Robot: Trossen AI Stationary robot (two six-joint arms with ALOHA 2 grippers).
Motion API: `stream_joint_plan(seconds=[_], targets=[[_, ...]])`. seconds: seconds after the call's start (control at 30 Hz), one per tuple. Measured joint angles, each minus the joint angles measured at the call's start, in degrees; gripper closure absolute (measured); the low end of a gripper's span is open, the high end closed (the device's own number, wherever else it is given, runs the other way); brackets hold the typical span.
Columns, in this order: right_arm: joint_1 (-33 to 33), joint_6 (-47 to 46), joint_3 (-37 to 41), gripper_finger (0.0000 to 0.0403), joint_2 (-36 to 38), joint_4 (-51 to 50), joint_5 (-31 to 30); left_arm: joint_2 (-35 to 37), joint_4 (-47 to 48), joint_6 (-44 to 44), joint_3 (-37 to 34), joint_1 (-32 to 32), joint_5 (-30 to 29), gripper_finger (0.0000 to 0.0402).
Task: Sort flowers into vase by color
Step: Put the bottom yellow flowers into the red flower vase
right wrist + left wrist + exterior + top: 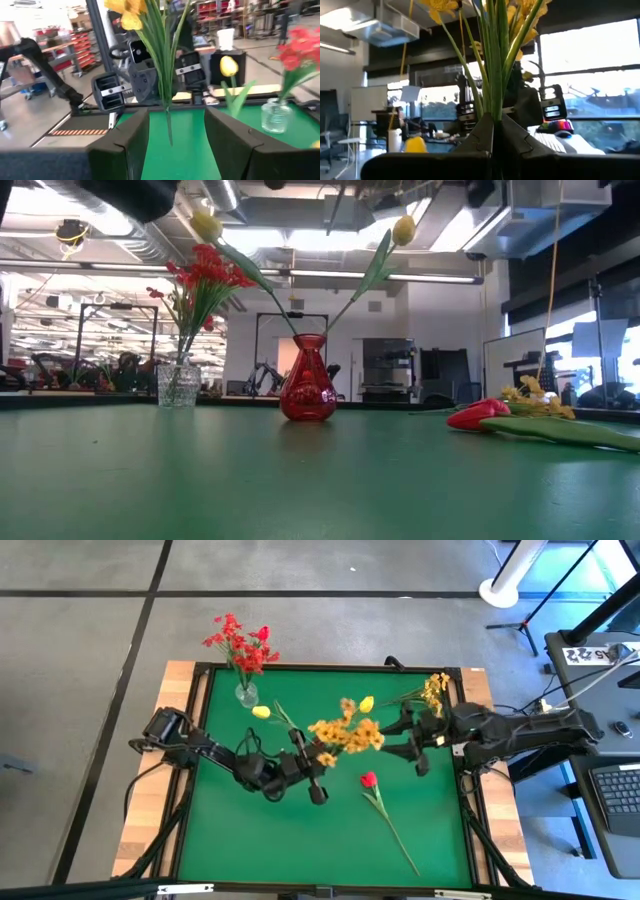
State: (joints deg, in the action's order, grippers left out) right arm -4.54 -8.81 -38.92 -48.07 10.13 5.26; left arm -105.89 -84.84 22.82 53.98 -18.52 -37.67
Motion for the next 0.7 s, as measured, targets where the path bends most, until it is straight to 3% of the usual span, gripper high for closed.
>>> stream_joint_plan(seconds=[0.37, 0.57, 0.7], targets=[[0.0, -3.2, 0.1, 0.0214, -14.9, 19.6, 10.4, 0.0, 10.7, -10.5, 2.3, -0.2, -0.7, 0.0399], [0.0, -4.6, 0.1, 0.0217, -15.6, 22.3, 9.0, 0.0, 13.3, -13.7, 2.3, -0.1, -0.8, 0.0399], [0.0, -4.6, 0.1, 0.0253, -15.6, 22.8, 7.7, 0.0, 13.9, -14.9, 2.3, -0.2, -0.7, 0.0399]])
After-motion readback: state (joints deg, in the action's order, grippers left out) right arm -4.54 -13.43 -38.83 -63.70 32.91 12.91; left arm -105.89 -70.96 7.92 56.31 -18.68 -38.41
